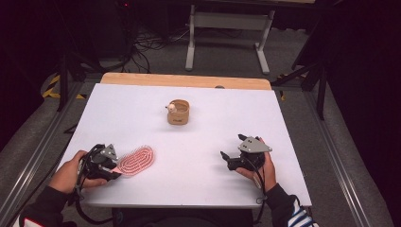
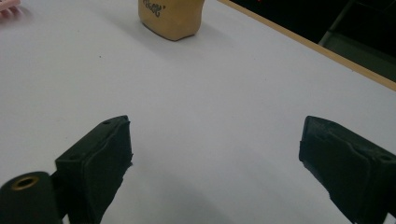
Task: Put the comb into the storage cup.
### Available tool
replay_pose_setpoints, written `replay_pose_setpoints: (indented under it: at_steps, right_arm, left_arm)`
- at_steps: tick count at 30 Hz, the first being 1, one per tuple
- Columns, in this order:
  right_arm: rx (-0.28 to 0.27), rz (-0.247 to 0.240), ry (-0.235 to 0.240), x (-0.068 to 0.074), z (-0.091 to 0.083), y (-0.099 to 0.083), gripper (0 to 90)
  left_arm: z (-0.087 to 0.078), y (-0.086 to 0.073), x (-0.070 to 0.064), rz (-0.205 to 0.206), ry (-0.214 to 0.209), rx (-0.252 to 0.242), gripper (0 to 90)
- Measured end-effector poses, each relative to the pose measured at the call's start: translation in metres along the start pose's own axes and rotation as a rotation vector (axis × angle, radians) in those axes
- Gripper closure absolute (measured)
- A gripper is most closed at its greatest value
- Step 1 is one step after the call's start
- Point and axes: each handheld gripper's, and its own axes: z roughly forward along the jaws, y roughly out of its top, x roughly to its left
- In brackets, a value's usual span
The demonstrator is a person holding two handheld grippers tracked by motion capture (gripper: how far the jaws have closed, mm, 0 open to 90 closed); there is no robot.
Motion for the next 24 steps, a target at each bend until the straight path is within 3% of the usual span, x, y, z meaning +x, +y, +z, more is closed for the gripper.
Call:
replay_pose_setpoints:
  at_steps: [5,13,17,20,24]
  right_arm:
    - [-0.001,-0.003,-0.001,0.000,0.000,0.000,10.1]
    - [0.000,0.003,-0.005,-0.001,-0.001,0.000,10.2]
    - [-0.001,0.006,-0.007,-0.001,-0.001,-0.001,10.2]
    - [-0.002,0.004,-0.007,-0.001,-0.001,0.000,10.4]
    - [-0.003,0.003,-0.009,-0.001,-0.001,0.000,10.7]
  left_arm:
    - [0.000,-0.001,-0.001,-0.019,-0.001,-0.019,67.6]
    - [0.001,-0.006,-0.006,-0.012,0.036,-0.059,69.6]
    - [0.001,-0.008,-0.011,-0.015,0.082,-0.087,69.8]
    - [0.002,-0.008,-0.015,-0.021,0.144,-0.110,69.8]
    - [0.004,-0.007,-0.016,-0.018,0.162,-0.125,69.9]
